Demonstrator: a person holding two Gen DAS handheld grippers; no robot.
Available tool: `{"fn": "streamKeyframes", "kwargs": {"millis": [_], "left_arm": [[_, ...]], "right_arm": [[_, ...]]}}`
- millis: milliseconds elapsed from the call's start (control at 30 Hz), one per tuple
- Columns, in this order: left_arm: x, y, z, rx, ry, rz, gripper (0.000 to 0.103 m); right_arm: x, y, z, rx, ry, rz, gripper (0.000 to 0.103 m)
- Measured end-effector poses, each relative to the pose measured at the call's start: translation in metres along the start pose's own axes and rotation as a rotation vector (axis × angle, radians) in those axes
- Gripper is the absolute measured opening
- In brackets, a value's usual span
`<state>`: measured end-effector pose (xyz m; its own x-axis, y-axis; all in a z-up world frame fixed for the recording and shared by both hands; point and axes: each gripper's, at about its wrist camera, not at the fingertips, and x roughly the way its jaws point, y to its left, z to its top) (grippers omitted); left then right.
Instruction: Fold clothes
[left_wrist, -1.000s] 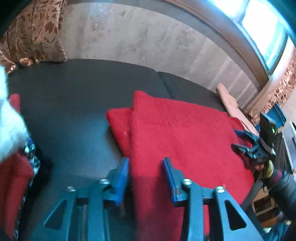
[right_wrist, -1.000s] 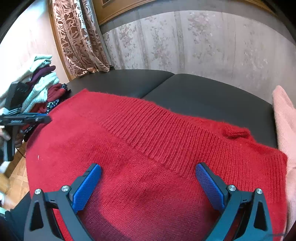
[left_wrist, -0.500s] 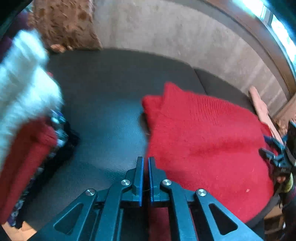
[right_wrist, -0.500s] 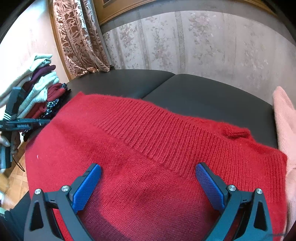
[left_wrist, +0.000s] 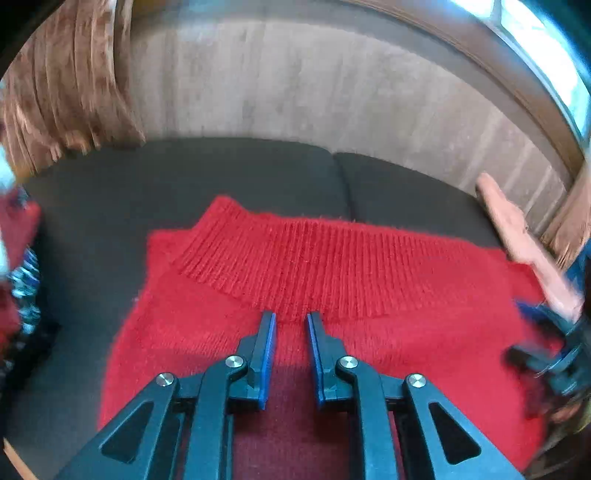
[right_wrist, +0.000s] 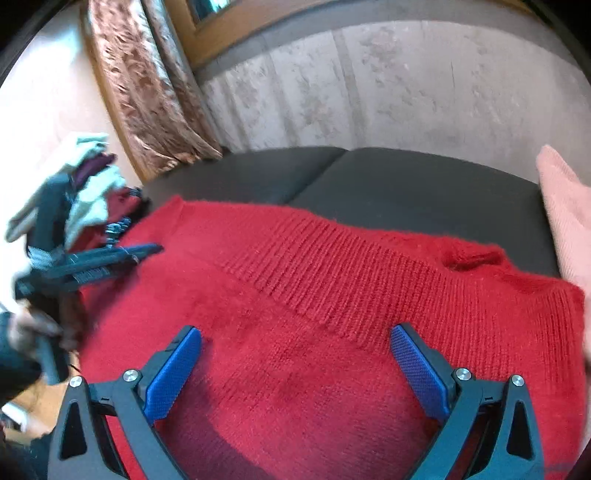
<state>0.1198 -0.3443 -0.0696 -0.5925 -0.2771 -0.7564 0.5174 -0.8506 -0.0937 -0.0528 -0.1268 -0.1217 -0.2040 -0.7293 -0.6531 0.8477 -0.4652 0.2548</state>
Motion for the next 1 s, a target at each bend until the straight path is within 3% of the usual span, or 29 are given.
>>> {"fn": "streamKeyframes", "kwargs": {"millis": [133, 267, 367, 500, 633, 700, 767, 800, 867, 900, 967, 1000], "left_arm": [[-0.004, 0.003, -0.005, 0.002, 0.006, -0.008, 0.017], [-0.014, 0.010, 0.014, -0.003, 0.030, -0.083, 0.020], [-0.019, 0.001, 0.019, 0.049, 0.020, -0.132, 0.022], [-0.020, -0.020, 0.024, 0.135, -0.016, -0.155, 0.022], [-0.019, -0.035, 0.033, 0.175, -0.053, -0.200, 0.024], [-0.012, -0.040, 0.032, 0.188, -0.045, -0.215, 0.025], [0.003, -0.046, 0.027, 0.207, -0.010, -0.224, 0.030], [0.009, -0.048, 0.023, 0.213, -0.012, -0.217, 0.030], [0.016, -0.051, 0.014, 0.215, -0.037, -0.187, 0.031], [0.013, -0.051, 0.016, 0.193, -0.041, -0.176, 0.029], [0.005, -0.050, 0.025, 0.126, -0.048, -0.157, 0.022], [0.000, -0.050, 0.029, 0.114, -0.072, -0.147, 0.021]], "right_arm": [[-0.001, -0.002, 0.001, 0.028, 0.001, 0.018, 0.103], [-0.023, -0.009, 0.003, 0.118, -0.001, 0.041, 0.103], [-0.052, -0.020, 0.002, 0.126, -0.026, -0.047, 0.103], [-0.073, -0.052, 0.002, 0.160, 0.014, -0.198, 0.103], [-0.070, -0.077, 0.013, 0.172, 0.028, -0.303, 0.103], [-0.056, -0.089, 0.014, 0.199, 0.073, -0.317, 0.102], [-0.034, -0.093, 0.011, 0.203, 0.160, -0.341, 0.081], [-0.030, -0.089, 0.011, 0.189, 0.164, -0.345, 0.080], [-0.030, -0.078, 0.016, 0.145, 0.146, -0.346, 0.044], [-0.031, -0.070, 0.021, 0.110, 0.145, -0.367, 0.037], [-0.034, -0.052, 0.034, -0.007, 0.130, -0.477, 0.011], [-0.037, -0.048, 0.039, -0.044, 0.111, -0.530, 0.010]]}}
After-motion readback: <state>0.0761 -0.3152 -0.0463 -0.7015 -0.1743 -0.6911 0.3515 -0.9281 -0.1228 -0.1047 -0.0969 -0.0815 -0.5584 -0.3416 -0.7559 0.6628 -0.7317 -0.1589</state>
